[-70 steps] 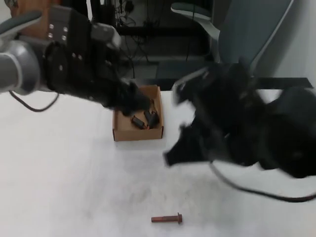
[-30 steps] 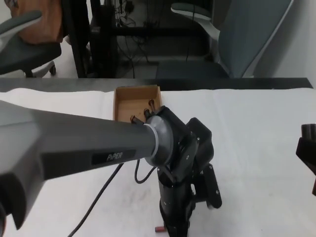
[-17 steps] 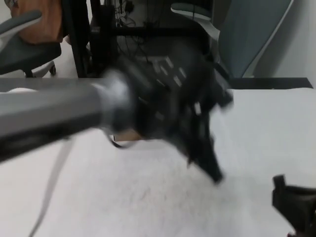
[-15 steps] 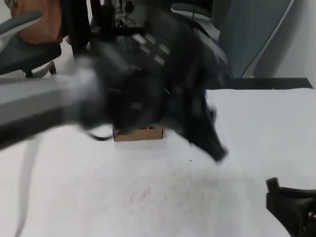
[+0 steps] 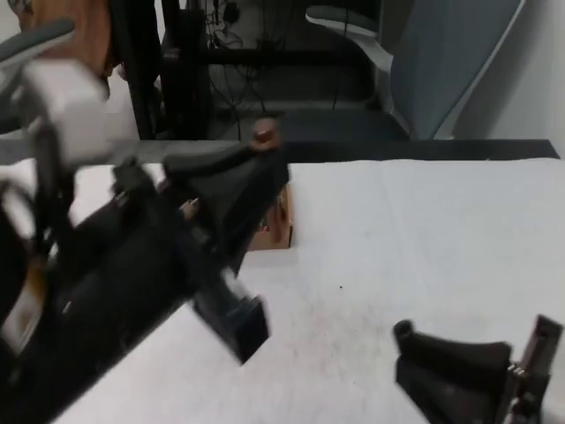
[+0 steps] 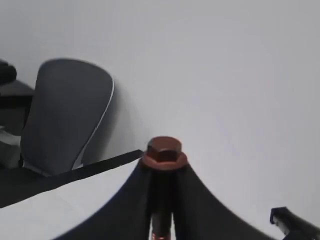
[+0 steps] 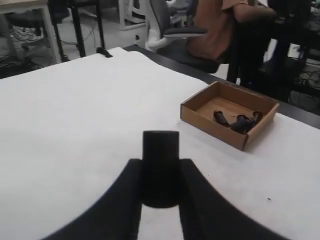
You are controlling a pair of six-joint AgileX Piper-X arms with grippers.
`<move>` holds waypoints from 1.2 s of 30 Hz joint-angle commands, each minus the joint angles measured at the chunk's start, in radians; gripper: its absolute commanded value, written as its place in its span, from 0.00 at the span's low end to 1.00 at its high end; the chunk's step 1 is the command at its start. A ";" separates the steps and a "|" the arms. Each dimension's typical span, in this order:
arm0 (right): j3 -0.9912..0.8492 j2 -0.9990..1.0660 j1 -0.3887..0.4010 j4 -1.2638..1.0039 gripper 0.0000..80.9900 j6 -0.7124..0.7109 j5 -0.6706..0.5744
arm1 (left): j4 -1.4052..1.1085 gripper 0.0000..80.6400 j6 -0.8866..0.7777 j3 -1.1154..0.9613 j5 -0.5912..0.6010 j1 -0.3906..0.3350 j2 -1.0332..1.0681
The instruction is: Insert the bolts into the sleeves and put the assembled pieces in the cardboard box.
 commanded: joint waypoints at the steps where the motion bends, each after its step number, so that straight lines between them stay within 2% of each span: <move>1: 0.004 0.081 0.048 -0.147 0.01 -0.042 0.003 | -0.150 0.02 -0.096 0.071 -0.006 -0.002 -0.028; 5: 0.004 0.251 0.093 -0.423 0.01 -0.114 0.005 | -0.252 0.02 -0.206 0.126 0.007 -0.002 -0.025; 9: 0.004 0.430 0.104 -0.696 0.01 -0.121 0.005 | -0.269 0.02 -0.217 0.127 0.004 -0.002 -0.025; 15: -0.022 0.605 0.104 -0.923 0.01 -0.268 0.005 | -0.261 0.02 -0.264 0.127 0.006 -0.002 -0.025; 23: -0.029 0.610 0.104 -0.939 0.01 -0.363 0.005 | -0.177 0.02 -0.314 0.127 0.008 -0.002 -0.036; 27: -0.029 0.610 0.104 -0.942 0.01 -0.364 0.026 | -0.171 0.02 -0.295 0.127 0.008 -0.002 -0.037; 30: -0.029 0.610 0.104 -0.942 0.01 -0.325 0.119 | -0.171 0.02 -0.292 0.127 0.046 -0.002 -0.037; 36: -0.029 0.610 0.104 -0.942 0.01 -0.313 0.101 | -0.182 0.02 -0.281 0.127 0.060 -0.002 -0.037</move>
